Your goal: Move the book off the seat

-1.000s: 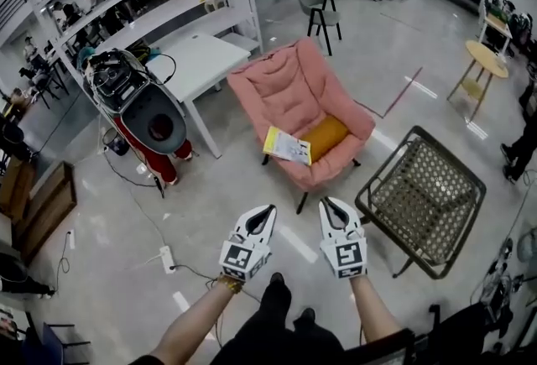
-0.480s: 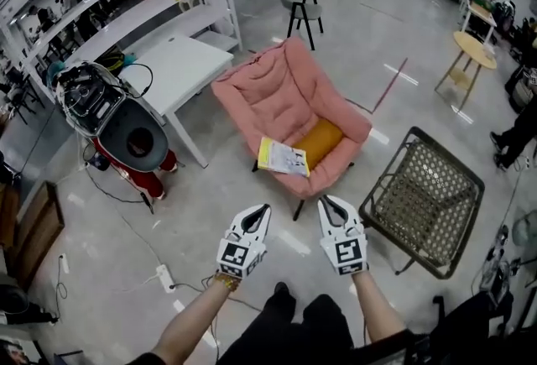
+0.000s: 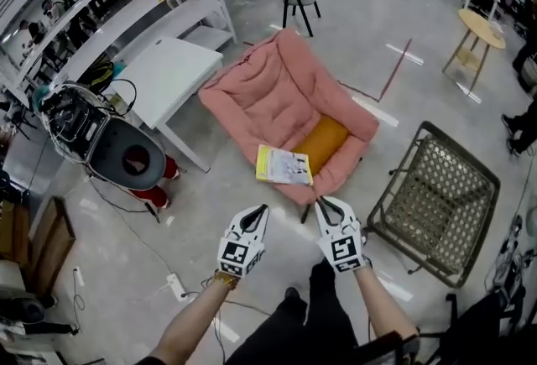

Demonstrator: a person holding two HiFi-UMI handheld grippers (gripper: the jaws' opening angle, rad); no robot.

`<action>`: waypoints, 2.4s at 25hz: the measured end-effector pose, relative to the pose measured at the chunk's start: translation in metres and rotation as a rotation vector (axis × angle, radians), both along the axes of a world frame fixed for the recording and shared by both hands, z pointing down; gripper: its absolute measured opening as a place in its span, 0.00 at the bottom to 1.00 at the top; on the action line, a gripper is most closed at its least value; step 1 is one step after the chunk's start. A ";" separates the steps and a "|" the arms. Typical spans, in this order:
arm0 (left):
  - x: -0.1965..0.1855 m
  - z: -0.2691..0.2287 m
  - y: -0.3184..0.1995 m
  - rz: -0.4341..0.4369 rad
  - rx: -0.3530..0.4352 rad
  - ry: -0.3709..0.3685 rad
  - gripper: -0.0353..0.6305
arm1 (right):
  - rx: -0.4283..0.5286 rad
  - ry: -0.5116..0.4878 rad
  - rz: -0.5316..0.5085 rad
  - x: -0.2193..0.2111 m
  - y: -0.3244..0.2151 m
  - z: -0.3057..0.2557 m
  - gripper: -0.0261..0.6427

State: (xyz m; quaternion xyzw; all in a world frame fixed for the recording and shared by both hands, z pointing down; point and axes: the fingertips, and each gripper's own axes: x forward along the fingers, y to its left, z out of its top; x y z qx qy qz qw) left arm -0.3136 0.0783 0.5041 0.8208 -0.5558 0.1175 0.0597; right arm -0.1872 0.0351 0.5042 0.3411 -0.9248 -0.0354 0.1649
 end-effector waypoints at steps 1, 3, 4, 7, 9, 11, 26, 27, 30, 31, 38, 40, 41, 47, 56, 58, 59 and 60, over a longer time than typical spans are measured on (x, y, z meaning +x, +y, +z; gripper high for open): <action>-0.001 0.004 -0.009 -0.008 -0.019 -0.004 0.07 | -0.002 0.003 -0.009 -0.002 -0.011 0.005 0.06; 0.000 0.015 -0.027 -0.029 -0.049 -0.005 0.07 | -0.021 0.001 -0.009 -0.003 -0.033 0.019 0.06; 0.001 0.022 -0.034 -0.036 -0.059 -0.011 0.07 | -0.035 -0.005 -0.002 -0.005 -0.044 0.026 0.06; 0.001 0.049 -0.055 -0.040 -0.078 -0.045 0.07 | -0.042 -0.007 -0.015 -0.016 -0.068 0.051 0.06; -0.002 0.067 -0.070 -0.036 -0.089 -0.061 0.07 | -0.032 0.023 -0.038 -0.023 -0.084 0.072 0.06; -0.008 0.082 -0.084 -0.024 -0.103 -0.083 0.07 | -0.036 0.050 -0.055 -0.029 -0.097 0.091 0.07; -0.052 0.208 -0.151 0.235 -0.254 -0.346 0.08 | -0.063 0.330 -0.147 -0.061 -0.156 0.250 0.19; -0.056 0.218 -0.153 0.259 -0.266 -0.380 0.08 | -0.063 0.355 -0.157 -0.061 -0.159 0.262 0.20; -0.067 0.247 -0.163 0.323 -0.295 -0.466 0.10 | -0.062 0.436 -0.185 -0.060 -0.166 0.297 0.23; -0.071 0.256 -0.166 0.340 -0.303 -0.489 0.14 | -0.061 0.459 -0.193 -0.060 -0.168 0.308 0.23; -0.091 0.311 -0.175 0.416 -0.382 -0.586 0.30 | -0.068 0.580 -0.231 -0.064 -0.172 0.365 0.26; -0.095 0.323 -0.177 0.442 -0.388 -0.639 0.32 | -0.067 0.611 -0.244 -0.066 -0.174 0.377 0.27; -0.096 0.329 -0.178 0.458 -0.388 -0.666 0.33 | -0.068 0.625 -0.251 -0.067 -0.174 0.383 0.28; -0.095 0.359 -0.180 0.537 -0.389 -0.763 0.36 | -0.076 0.687 -0.279 -0.074 -0.175 0.415 0.30; -0.097 0.389 -0.183 0.565 -0.381 -0.796 0.36 | -0.044 0.743 -0.315 -0.091 -0.174 0.438 0.30; -0.097 0.394 -0.184 0.571 -0.370 -0.811 0.36 | -0.040 0.751 -0.320 -0.092 -0.174 0.442 0.31; -0.097 0.396 -0.185 0.574 -0.362 -0.822 0.36 | -0.039 0.755 -0.324 -0.093 -0.174 0.444 0.31; -0.097 0.398 -0.186 0.577 -0.353 -0.834 0.36 | -0.034 0.759 -0.330 -0.093 -0.174 0.446 0.31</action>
